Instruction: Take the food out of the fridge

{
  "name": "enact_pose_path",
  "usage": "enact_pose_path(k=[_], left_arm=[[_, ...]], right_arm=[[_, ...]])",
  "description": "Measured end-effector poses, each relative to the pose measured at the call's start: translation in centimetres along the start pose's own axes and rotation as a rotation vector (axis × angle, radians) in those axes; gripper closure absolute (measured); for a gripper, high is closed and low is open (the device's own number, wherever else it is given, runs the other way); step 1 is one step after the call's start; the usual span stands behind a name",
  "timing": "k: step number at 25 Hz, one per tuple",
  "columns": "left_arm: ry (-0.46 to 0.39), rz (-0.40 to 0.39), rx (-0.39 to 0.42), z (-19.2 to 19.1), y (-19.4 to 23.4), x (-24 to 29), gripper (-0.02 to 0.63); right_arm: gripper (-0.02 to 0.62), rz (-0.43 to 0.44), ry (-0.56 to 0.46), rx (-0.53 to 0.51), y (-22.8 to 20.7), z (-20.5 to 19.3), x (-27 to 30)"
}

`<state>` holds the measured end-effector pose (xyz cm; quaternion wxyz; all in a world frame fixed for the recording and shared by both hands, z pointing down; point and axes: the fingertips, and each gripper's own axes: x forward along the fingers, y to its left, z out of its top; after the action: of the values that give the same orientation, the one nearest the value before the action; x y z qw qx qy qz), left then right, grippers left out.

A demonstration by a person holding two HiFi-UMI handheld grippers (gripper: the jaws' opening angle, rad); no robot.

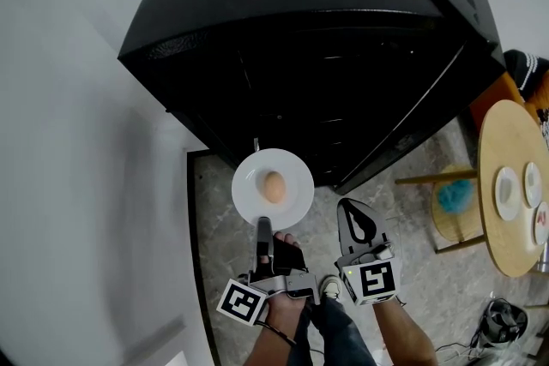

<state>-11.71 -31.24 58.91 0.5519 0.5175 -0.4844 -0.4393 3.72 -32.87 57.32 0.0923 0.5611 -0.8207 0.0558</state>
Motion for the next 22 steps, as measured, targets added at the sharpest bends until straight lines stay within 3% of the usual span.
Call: enact_pose_path(k=[4,7,14,17,22], left_arm=[[-0.003,-0.008,-0.006,0.1,-1.5,-0.4,0.583],[-0.004,-0.011,-0.018,0.3,-2.8,-0.8,0.583],[-0.031,-0.015,-0.022,1.1,-6.1,-1.8,0.583],[-0.039,-0.018,-0.031,1.2,-7.5,-2.4,0.583],[-0.055,-0.008,-0.051,1.8,-9.6,-3.5,0.583]], right_arm=[[0.574,-0.001,0.041,-0.002,0.2,0.7,-0.6],[0.574,-0.005,-0.011,0.004,0.5,1.7,-1.0],[0.574,0.007,0.024,0.003,1.4,2.5,-2.2],[0.574,0.013,-0.050,0.017,2.1,4.6,-2.4],[0.574,0.030,-0.019,-0.006,3.0,6.7,-3.1]])
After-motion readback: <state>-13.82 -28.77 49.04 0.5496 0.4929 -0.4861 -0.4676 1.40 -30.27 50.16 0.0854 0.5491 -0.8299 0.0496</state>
